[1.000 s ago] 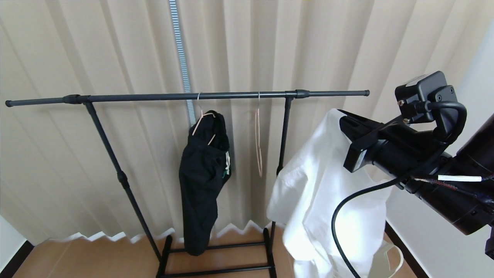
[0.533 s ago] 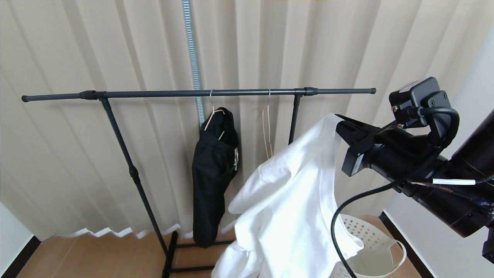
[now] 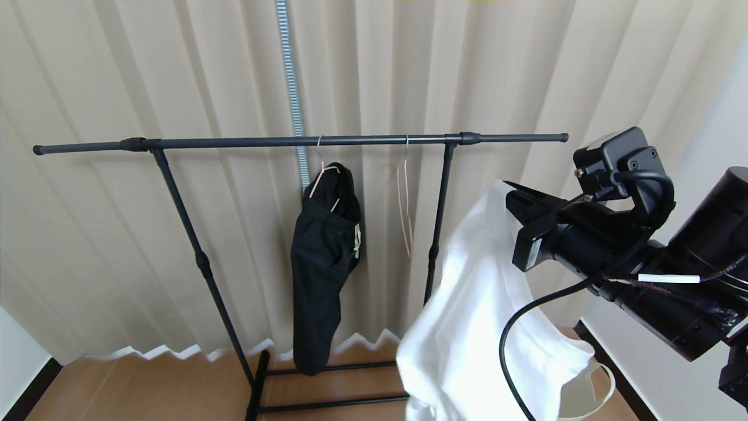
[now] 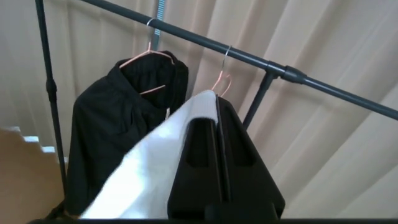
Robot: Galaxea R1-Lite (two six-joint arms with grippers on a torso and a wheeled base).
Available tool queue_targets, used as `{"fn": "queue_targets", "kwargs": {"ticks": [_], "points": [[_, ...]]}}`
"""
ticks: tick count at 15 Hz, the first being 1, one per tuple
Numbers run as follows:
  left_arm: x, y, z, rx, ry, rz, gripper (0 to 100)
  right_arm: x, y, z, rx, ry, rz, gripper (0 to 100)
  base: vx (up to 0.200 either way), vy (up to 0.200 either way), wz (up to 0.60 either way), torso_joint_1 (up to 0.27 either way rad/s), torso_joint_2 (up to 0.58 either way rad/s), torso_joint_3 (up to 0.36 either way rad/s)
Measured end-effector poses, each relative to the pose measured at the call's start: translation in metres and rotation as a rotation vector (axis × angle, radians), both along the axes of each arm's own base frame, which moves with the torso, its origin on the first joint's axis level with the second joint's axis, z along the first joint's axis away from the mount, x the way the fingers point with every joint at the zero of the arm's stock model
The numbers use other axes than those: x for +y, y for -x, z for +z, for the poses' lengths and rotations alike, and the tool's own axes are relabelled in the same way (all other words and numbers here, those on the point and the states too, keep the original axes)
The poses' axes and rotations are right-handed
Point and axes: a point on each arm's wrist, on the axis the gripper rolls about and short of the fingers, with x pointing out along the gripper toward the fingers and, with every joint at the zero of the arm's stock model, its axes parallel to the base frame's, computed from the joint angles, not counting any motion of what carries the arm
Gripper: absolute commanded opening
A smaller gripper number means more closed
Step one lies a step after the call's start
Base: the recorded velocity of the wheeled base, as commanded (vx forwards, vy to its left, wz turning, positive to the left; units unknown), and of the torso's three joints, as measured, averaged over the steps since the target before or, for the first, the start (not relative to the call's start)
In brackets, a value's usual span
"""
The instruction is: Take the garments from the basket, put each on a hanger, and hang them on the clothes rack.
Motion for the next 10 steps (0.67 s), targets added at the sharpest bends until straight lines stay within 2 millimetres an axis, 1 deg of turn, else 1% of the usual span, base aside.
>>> {"fn": "queue_targets", "kwargs": {"ticks": [2, 4, 5, 7, 8, 10], "points": [[0.0, -0.002, 0.003, 0.015, -0.016, -0.01, 100, 0.003, -0.004, -0.006, 0.027, 0.014, -0.017, 0, 0.0, 0.0, 0.0, 0.0, 0.0, 0.0], [-0.001, -0.01, 0.016, 0.057, -0.007, -0.042, 100, 0.005, -0.007, -0.018, 0.115, 0.059, -0.023, 0, 0.0, 0.0, 0.0, 0.0, 0.0, 0.0], [-0.001, -0.019, 0.026, 0.113, 0.001, -0.055, 100, 0.005, -0.008, -0.021, 0.162, 0.066, -0.025, 0, 0.0, 0.0, 0.0, 0.0, 0.0, 0.0], [-0.002, -0.045, 0.048, 0.237, 0.023, -0.077, 100, 0.005, -0.008, -0.024, 0.268, 0.067, -0.045, 0, 0.0, 0.0, 0.0, 0.0, 0.0, 0.0], [-0.004, -0.062, 0.059, 0.298, 0.038, -0.098, 100, 0.004, -0.006, -0.024, 0.332, 0.066, -0.052, 0, 0.0, 0.0, 0.0, 0.0, 0.0, 0.0], [-0.012, -0.094, 0.076, 0.396, 0.076, -0.158, 100, 0.003, -0.003, -0.012, 0.384, 0.014, -0.059, 0, 0.0, 0.0, 0.0, 0.0, 0.0, 0.0]]}}
